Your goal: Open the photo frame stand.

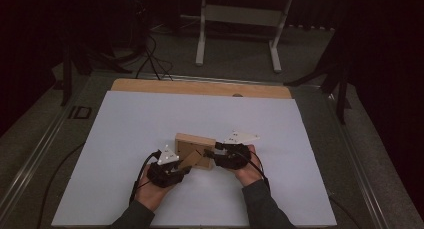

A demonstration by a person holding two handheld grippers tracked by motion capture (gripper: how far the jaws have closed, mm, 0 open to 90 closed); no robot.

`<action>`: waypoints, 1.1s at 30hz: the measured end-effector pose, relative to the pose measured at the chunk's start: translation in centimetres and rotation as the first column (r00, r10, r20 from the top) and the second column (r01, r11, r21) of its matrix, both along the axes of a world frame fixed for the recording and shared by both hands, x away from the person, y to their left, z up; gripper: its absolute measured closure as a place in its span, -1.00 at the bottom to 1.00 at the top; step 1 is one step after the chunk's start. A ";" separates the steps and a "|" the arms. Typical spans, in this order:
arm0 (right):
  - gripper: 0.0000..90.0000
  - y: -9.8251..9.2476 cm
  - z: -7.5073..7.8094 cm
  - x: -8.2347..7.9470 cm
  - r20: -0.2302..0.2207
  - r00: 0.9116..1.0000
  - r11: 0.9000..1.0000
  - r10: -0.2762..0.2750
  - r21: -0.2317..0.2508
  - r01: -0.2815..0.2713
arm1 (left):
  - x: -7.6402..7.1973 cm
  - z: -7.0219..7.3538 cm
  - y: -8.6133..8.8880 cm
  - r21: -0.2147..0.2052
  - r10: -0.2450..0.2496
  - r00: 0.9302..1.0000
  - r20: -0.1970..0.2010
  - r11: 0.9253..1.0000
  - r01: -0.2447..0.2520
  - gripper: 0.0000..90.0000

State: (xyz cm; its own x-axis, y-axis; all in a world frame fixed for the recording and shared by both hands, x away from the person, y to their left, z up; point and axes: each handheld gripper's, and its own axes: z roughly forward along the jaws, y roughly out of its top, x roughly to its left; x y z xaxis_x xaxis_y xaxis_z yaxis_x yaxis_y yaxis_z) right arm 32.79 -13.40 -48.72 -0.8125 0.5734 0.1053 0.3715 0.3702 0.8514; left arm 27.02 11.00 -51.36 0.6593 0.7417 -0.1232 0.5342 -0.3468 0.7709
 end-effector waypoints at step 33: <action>0.21 0.6 0.4 -0.3 0.096 0.993 0.997 -0.073 -0.025 0.076 | 1.9 -0.8 -1.5 0.110 0.052 0.996 0.071 0.992 -0.059 0.46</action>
State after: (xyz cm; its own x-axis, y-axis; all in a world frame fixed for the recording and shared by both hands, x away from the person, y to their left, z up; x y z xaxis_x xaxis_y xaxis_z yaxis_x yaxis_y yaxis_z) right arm 32.44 -12.84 -48.35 -0.7730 0.6343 0.0129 0.3174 0.3690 0.8736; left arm 28.93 9.51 -52.12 0.6208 0.7839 0.0063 0.5028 -0.4043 0.7640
